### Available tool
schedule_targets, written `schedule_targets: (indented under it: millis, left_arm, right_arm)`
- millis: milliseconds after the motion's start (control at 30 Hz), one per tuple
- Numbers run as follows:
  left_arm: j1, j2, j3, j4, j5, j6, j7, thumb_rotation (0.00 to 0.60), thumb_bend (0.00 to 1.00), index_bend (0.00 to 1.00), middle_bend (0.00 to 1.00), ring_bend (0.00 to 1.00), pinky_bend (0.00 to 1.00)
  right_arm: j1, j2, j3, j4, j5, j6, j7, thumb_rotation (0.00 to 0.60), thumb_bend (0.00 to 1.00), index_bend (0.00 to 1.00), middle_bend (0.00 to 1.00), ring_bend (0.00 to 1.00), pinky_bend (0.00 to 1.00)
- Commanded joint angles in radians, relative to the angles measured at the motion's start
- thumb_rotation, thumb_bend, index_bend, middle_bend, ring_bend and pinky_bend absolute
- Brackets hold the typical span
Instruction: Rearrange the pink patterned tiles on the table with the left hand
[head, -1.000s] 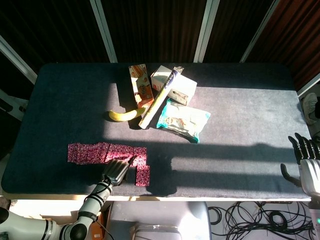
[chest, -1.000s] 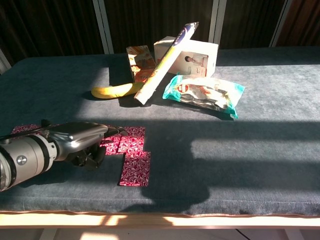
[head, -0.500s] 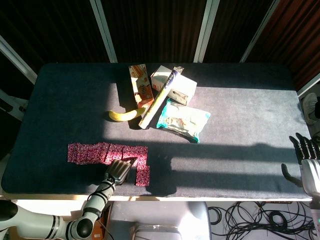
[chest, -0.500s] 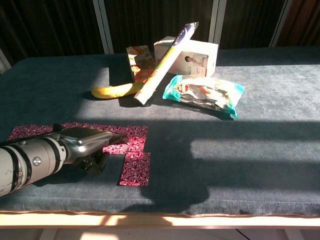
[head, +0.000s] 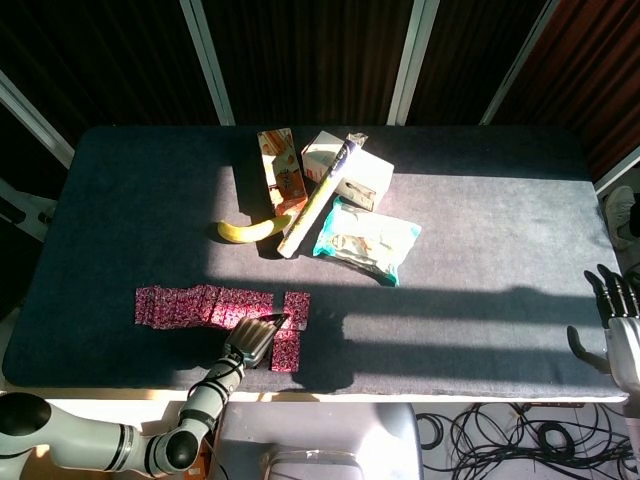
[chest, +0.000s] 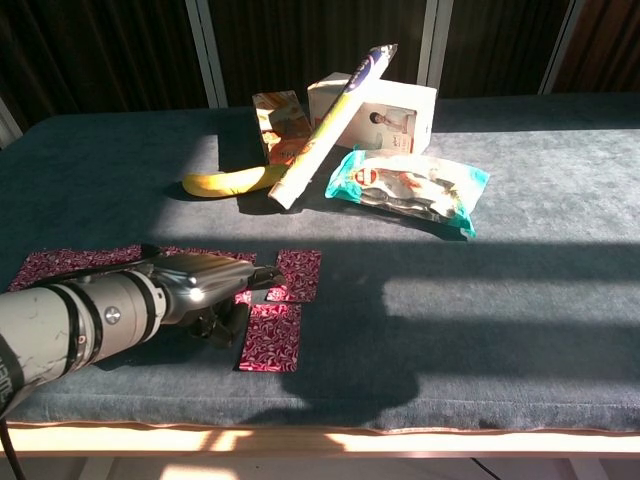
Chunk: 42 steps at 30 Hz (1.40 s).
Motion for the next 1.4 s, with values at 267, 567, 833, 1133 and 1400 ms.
schedule_targets:
  millis: [267,567,833,1133,1400]
  left_arm:
    - [-0.060,-0.049,-0.010,0.030,-0.067,-0.013,0.029,0.600,0.89,0.15,1.00,1.00,1.00]
    - [-0.033,-0.031,-0.025,-0.037,0.050,0.058,-0.053,0.600,0.75,0.02,1.00,1.00,1.00]
    - [0.063,0.131,0.013,-0.219,0.280,0.173,-0.154,0.600,0.57,0.00,1.00,1.00,1.00]
    - [0.326,0.543,0.289,-0.267,0.731,0.356,-0.334,0.600,0.42,0.00,0.02,0.04,0.19]
    - [0.599,0.500,0.328,0.030,0.892,0.612,-0.653,0.600,0.41,0.00,0.00,0.00,0.00]
  right_arm:
    - [-0.007,0.007,0.004,0.007,0.003,0.009,0.023,0.600,0.36,0.00,0.00,0.00,0.05]
    - [-0.012,0.008,0.004,0.011,0.001,0.016,0.030,0.600,0.36,0.00,0.00,0.00,0.05]
    - [-0.012,-0.002,-0.002,0.007,-0.010,0.021,-0.004,0.600,0.36,0.00,0.00,0.00,0.05]
    - [-0.015,-0.032,-0.024,-0.002,-0.047,0.033,-0.096,0.600,0.36,0.00,0.00,0.00,0.04]
    - [-0.006,-0.064,-0.033,-0.012,-0.057,0.021,-0.180,0.600,0.36,0.00,0.00,0.00,0.04]
